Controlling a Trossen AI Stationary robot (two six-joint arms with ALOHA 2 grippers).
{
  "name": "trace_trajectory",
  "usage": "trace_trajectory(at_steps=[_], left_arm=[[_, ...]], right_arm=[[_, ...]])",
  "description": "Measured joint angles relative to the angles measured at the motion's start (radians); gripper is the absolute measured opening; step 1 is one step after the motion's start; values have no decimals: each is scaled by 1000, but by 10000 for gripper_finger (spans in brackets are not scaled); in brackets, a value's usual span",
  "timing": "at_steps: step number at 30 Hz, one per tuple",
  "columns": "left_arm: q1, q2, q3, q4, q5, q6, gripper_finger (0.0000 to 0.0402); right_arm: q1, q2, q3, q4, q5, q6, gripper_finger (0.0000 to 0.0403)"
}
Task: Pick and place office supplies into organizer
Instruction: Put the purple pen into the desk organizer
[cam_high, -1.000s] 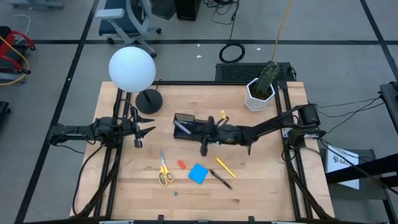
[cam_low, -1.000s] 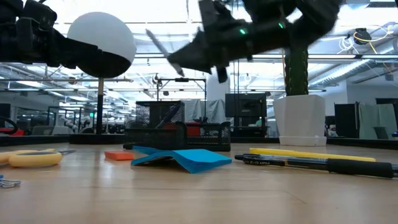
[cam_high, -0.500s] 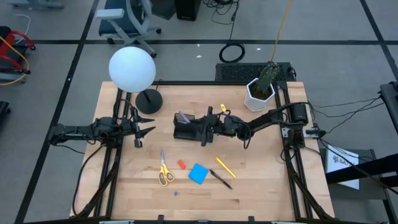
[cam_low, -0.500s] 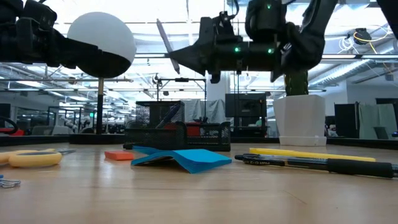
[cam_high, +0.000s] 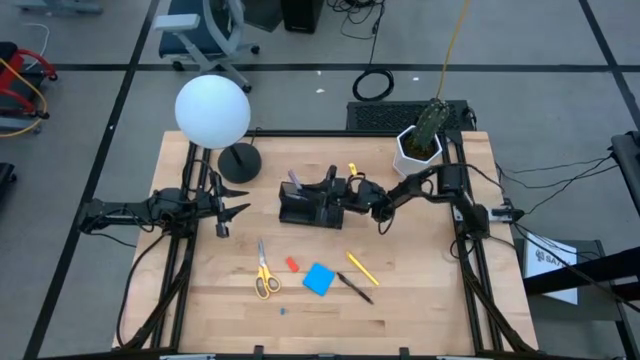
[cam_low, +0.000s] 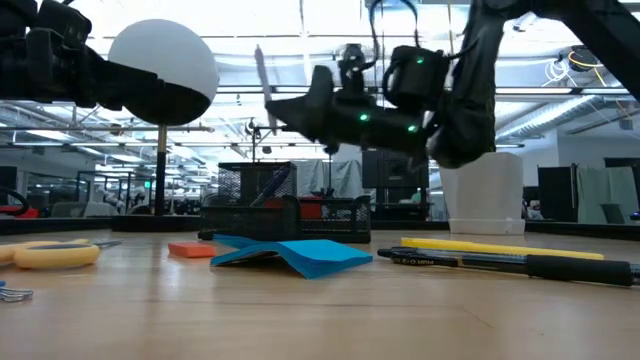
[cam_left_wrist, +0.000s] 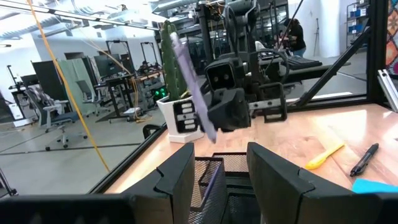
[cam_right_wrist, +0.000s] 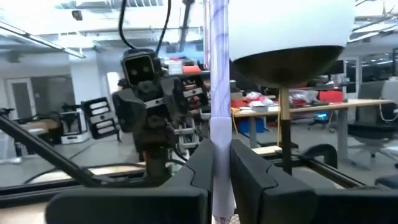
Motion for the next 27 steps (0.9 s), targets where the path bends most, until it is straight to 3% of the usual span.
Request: trace_trajectory(at_steps=[8,27], left_arm=[[0,0,0,0,0,-1,154],[0,0,0,0,0,0,154]], right_arm=[[-11,70,111,-6,-13,-18,24],[-46,70,67,-9,16,20,24]])
